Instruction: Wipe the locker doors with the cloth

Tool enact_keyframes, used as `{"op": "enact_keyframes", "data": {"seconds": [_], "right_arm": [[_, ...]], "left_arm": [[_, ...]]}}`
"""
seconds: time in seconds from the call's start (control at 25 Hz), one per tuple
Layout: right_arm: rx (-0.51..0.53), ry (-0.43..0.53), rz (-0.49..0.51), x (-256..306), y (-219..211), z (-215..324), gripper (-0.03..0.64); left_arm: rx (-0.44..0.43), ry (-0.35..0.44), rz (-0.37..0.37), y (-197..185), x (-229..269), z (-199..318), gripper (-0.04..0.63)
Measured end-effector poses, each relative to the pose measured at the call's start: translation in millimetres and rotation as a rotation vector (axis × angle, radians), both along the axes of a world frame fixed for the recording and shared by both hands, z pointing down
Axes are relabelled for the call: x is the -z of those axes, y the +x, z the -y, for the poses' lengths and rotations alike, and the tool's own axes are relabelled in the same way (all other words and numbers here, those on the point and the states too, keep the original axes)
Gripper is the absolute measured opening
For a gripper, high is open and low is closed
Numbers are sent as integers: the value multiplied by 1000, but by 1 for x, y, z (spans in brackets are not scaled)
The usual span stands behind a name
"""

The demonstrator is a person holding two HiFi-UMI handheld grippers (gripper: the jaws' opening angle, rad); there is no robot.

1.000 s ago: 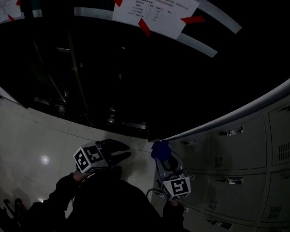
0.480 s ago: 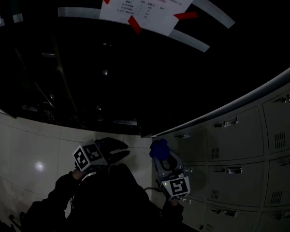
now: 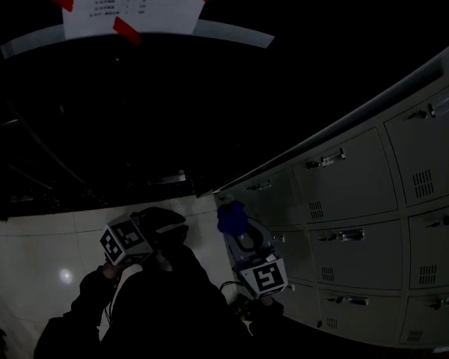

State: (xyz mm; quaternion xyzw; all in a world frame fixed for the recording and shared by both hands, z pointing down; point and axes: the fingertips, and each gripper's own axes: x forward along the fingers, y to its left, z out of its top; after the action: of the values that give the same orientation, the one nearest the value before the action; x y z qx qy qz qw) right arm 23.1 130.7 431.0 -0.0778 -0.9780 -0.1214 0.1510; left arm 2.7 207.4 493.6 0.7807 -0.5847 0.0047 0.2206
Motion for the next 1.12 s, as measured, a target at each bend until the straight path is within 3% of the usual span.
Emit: {"op": "enact_keyframes", "data": {"seconds": [0.28,0.6,0.84,1.12], "right_arm": [[-148,15,72,17,-13,92,126],[-393,38,145,44,8,214,126],[-543,158,156,69,18,264,126],[-761,400,47,118,15,314,126]], "left_arm": [[-195,17,26,-8,11,109,46],[-448,56,105,1,39,234,46],[-644,102,104,24,53,288,46],[-908,147,66,49,65,306,46]]}}
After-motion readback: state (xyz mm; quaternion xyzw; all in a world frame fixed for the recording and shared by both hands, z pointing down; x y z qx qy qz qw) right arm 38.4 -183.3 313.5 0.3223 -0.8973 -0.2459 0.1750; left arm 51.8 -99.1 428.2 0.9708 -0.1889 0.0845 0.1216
